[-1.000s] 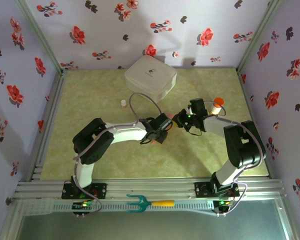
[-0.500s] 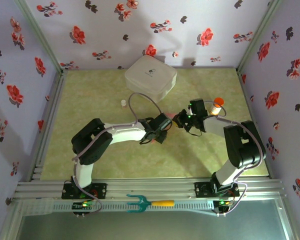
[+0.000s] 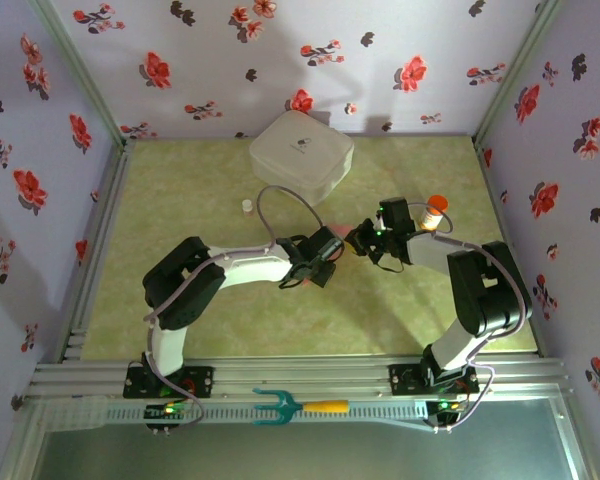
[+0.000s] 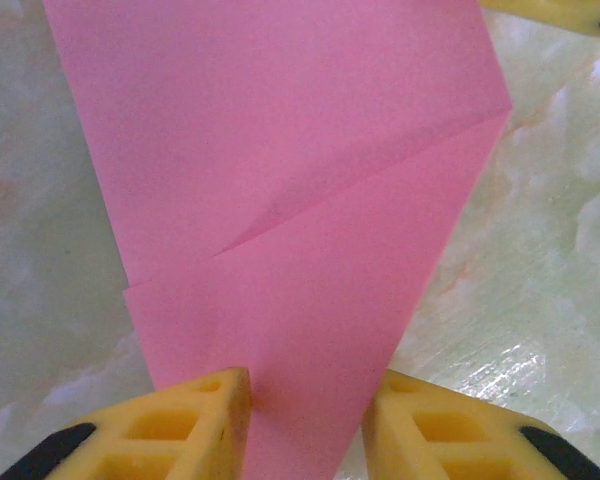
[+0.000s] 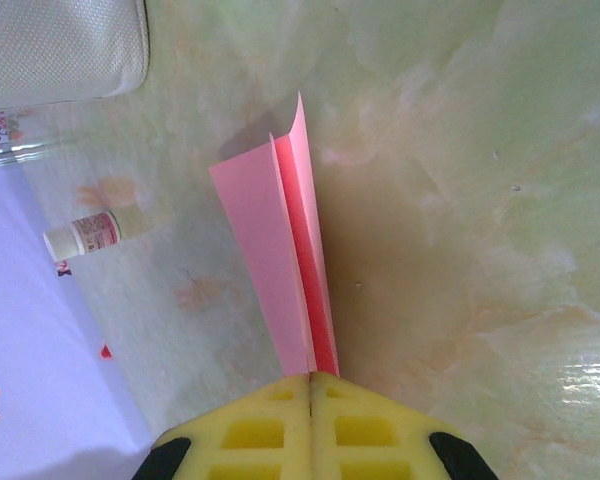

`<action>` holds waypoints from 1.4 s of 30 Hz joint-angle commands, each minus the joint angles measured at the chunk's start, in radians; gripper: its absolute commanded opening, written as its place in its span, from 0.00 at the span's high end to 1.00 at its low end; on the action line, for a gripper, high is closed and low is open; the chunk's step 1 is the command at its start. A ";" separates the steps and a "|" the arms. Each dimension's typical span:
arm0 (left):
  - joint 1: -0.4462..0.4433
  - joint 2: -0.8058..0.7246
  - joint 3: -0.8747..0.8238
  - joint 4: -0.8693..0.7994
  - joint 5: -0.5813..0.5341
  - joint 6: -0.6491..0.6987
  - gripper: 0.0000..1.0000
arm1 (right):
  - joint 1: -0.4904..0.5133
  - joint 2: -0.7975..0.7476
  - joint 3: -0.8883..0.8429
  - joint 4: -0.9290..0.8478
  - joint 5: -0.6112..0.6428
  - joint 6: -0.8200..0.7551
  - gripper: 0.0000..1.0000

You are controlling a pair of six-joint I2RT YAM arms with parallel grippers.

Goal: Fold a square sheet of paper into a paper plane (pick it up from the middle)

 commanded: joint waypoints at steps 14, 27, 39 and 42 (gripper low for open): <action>-0.014 -0.014 -0.012 -0.020 -0.047 0.053 0.61 | 0.007 -0.027 -0.013 0.040 -0.002 0.034 1.00; -0.019 -0.023 -0.018 -0.008 -0.058 0.057 0.80 | 0.005 -0.022 -0.015 0.032 0.000 0.029 1.00; -0.020 -0.052 -0.033 0.001 -0.079 0.065 0.98 | 0.001 -0.029 -0.009 0.015 -0.003 0.012 0.97; -0.016 -0.062 -0.032 0.000 -0.071 0.062 1.00 | -0.003 -0.044 -0.004 -0.017 0.001 -0.013 0.86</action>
